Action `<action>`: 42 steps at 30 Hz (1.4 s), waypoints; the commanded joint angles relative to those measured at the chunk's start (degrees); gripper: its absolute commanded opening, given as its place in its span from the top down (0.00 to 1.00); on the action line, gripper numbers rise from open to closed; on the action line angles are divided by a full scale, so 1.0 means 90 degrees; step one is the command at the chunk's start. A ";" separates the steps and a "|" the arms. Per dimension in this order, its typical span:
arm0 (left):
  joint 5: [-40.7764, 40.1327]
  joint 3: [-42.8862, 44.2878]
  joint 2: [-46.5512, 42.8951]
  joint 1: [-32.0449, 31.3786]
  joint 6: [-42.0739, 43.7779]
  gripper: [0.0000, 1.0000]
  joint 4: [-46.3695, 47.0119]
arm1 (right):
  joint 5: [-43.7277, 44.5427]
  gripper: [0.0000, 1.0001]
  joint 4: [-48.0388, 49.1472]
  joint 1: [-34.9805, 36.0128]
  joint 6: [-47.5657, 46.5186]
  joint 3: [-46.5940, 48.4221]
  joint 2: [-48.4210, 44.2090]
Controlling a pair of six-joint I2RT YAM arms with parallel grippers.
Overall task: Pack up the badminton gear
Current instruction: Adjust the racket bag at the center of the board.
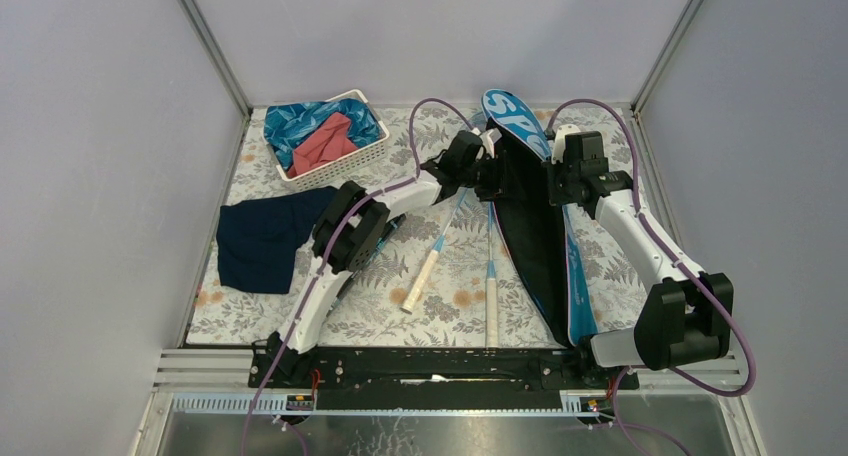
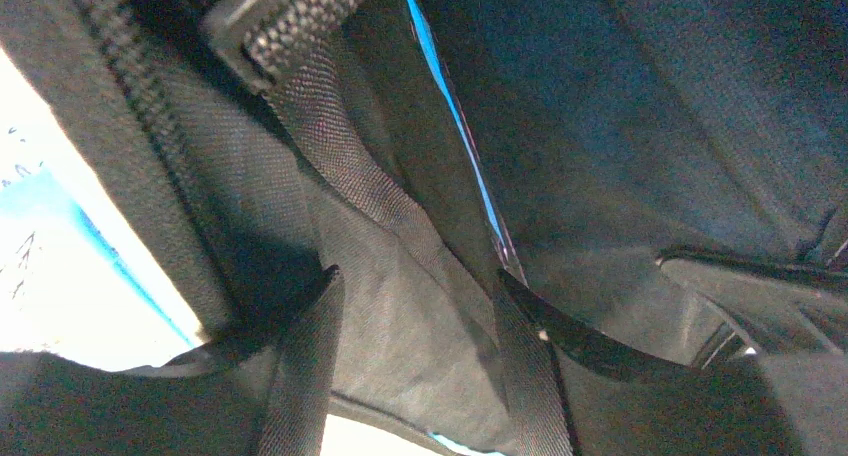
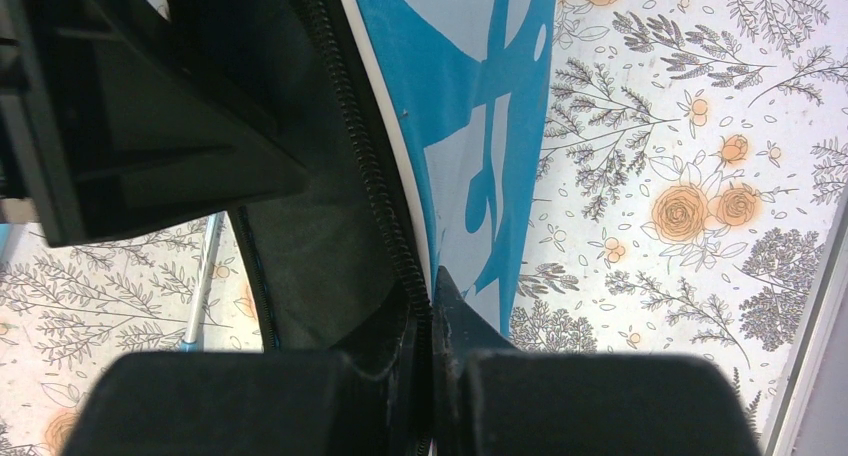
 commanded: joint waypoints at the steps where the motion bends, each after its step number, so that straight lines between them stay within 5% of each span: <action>1: -0.0413 0.0217 0.0241 -0.0076 -0.0225 0.39 0.0709 | -0.0276 1.00 0.0443 0.0000 0.0174 -0.0004 -0.0202; 15: -0.1009 0.0592 0.0880 -0.0350 -0.0599 0.39 0.1012 | -0.0563 1.00 0.0473 -0.0009 0.0294 0.0009 -0.0422; 25: -0.0974 0.0887 0.1355 -0.0493 -0.0992 0.49 0.1107 | -0.0793 1.00 0.0492 -0.0051 0.0289 -0.0077 -0.0523; 31: -0.0731 0.0899 0.1587 -0.0530 -0.1158 0.62 0.1703 | -0.0860 1.00 0.0503 -0.0178 0.0248 -0.0139 -0.0571; 42: 0.0096 0.0889 0.1569 -0.0367 -0.1438 1.00 0.2793 | -0.0834 1.00 0.0490 -0.0541 0.0025 -0.0215 -0.0681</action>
